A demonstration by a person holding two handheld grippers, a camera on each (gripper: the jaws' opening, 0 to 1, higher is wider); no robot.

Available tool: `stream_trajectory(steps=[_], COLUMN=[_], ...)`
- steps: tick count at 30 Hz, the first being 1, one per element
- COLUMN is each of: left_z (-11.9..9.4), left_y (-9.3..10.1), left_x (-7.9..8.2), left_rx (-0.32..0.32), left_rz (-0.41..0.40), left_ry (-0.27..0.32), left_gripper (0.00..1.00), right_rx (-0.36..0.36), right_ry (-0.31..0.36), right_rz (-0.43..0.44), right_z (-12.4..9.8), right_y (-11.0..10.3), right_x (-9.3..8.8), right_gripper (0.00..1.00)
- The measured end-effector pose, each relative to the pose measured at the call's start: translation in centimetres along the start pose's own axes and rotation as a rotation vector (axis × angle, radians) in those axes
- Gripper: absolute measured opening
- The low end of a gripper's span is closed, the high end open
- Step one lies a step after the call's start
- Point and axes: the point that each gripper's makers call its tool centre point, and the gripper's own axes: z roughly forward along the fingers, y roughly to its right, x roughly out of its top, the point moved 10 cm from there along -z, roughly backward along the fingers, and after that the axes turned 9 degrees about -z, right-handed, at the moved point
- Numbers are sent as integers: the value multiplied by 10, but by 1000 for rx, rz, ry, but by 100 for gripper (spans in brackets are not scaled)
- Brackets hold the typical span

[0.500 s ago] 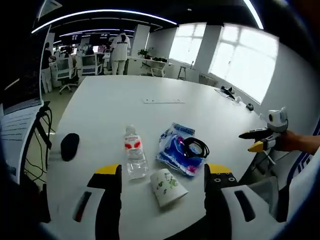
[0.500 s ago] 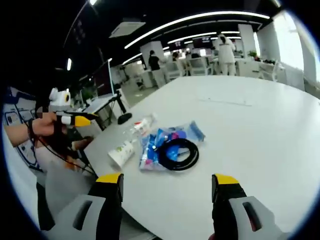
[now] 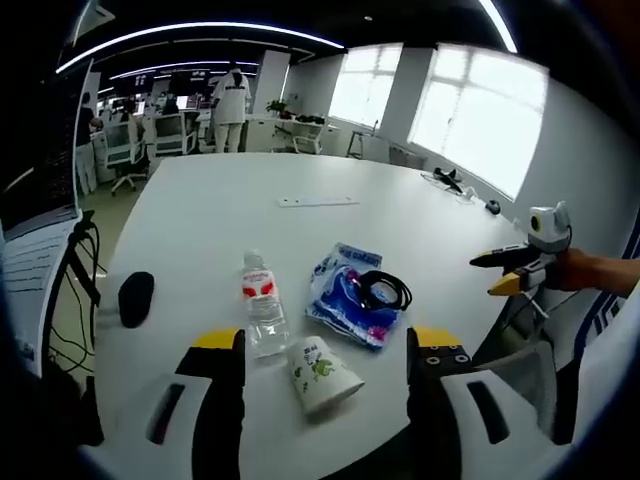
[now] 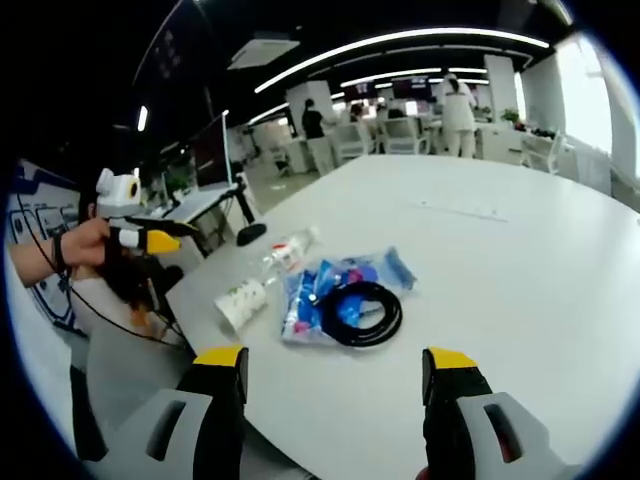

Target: Arrange the tabletop items into an orderly group along one side of the table until the central work area is clear of visible clutter.

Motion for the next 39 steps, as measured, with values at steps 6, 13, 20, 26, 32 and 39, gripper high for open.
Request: stream_trajectory(steps=[6,13,20,26,32,39], left_z=[4,4,8,7,5,1], left_y=[1,-6,-9,-18,-25,-25], left_x=[0,-1,-4,-2,2,2], left_rx=[-34,-43,-50,-39,-25,-7], left_rz=[61,40,55,62,68,44], left_ry=[-33,-20,-26,-25,-21,3], left_gripper=[65,63,63,64,64,63], right_rx=[19,12,0,3,6,22], right_ry=[-8,3,-18,-22,-6,-12], right_rz=[-43,-38,-51,-55,-53,-51], right_z=[4,3,3,3,3,7], right_y=[-4,-4,-3,2,3,2], right_x=[5,9,1,-2,0,-2], right_gripper=[72,71,71,72,72,72])
